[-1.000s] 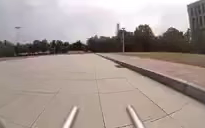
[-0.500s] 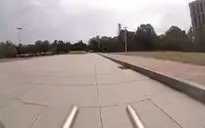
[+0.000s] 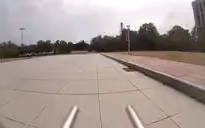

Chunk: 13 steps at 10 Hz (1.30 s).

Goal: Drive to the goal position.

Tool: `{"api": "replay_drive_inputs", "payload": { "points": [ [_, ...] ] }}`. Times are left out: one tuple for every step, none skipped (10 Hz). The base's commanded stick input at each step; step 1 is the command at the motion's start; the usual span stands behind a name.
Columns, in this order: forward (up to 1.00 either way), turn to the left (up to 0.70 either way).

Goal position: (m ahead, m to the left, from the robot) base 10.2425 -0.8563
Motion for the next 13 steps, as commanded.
{"api": "replay_drive_inputs", "payload": {
  "points": [
    [0.7, 0.0],
    [0.7, 0.0],
    [0.7, 0.0],
    [0.7, 0.0],
    [0.7, 0.0],
    [0.7, 0.0],
    [0.7, 0.0],
    [0.7, 0.0],
    [0.7, 0.0],
    [0.7, 0.0],
    [0.7, 0.0],
    [0.7, 0.0],
    [0.7, 0.0]
  ]
}}
